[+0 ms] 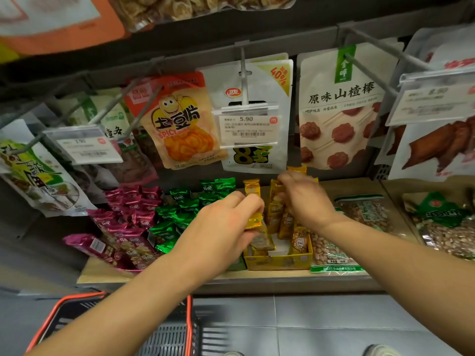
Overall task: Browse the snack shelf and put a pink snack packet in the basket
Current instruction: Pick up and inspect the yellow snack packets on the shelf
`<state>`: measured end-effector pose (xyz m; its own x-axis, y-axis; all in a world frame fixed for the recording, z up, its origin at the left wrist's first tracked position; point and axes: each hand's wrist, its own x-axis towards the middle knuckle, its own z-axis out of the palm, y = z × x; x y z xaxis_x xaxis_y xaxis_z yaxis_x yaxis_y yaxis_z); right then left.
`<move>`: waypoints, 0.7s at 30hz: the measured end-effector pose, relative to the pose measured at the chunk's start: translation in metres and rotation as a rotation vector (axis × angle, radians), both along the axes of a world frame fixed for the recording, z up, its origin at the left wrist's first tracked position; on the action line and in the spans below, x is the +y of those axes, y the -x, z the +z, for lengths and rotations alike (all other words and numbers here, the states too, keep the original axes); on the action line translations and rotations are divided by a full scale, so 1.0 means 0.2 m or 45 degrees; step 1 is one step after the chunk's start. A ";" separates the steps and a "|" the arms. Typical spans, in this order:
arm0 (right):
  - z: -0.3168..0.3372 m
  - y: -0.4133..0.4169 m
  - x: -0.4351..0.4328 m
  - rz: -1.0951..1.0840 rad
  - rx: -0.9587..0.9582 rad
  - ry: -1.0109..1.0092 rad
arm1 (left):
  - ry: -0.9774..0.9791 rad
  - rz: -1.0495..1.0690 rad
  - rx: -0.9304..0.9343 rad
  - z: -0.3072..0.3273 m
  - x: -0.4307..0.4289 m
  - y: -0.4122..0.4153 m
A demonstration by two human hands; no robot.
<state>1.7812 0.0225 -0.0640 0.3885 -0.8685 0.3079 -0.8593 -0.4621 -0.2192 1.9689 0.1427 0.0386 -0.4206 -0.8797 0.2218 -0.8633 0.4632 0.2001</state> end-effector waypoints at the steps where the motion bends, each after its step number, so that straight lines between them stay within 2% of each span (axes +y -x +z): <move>1: 0.00 0.00 -0.01 -0.041 0.127 0.048 | -0.009 0.010 0.037 -0.01 0.00 0.00; 3: 0.02 -0.01 -0.03 -0.100 0.271 0.075 | -0.010 0.029 0.100 -0.02 -0.01 0.01; 5: 0.05 -0.01 -0.02 -0.110 0.303 0.024 | -0.005 0.054 0.153 -0.02 -0.01 0.01; 9: 0.18 0.00 0.04 -0.073 0.183 -0.140 | -0.029 0.150 0.287 0.02 0.00 0.00; 11: 0.31 0.03 0.06 -0.014 0.035 -0.412 | -0.082 0.188 0.372 0.07 0.03 -0.02; 14: 0.55 0.08 0.20 0.263 -0.263 -1.033 | -0.125 0.253 0.556 0.17 0.08 -0.04; 16: 0.69 0.09 0.33 0.436 -0.396 -1.240 | -0.167 0.310 0.694 0.23 0.11 -0.03; 19: 0.81 0.07 0.58 0.576 -0.518 -1.166 | -0.301 0.297 1.036 0.35 0.22 0.01; 21: 0.83 0.03 0.71 0.573 -0.752 -1.018 | -0.382 0.240 1.353 0.42 0.27 0.06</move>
<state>1.7757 0.1644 0.1025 0.6969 -0.7160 -0.0403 -0.3078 -0.2479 -0.9186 1.9576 0.1975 0.1233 0.0018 -0.9876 0.1571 -0.2384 0.1522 0.9592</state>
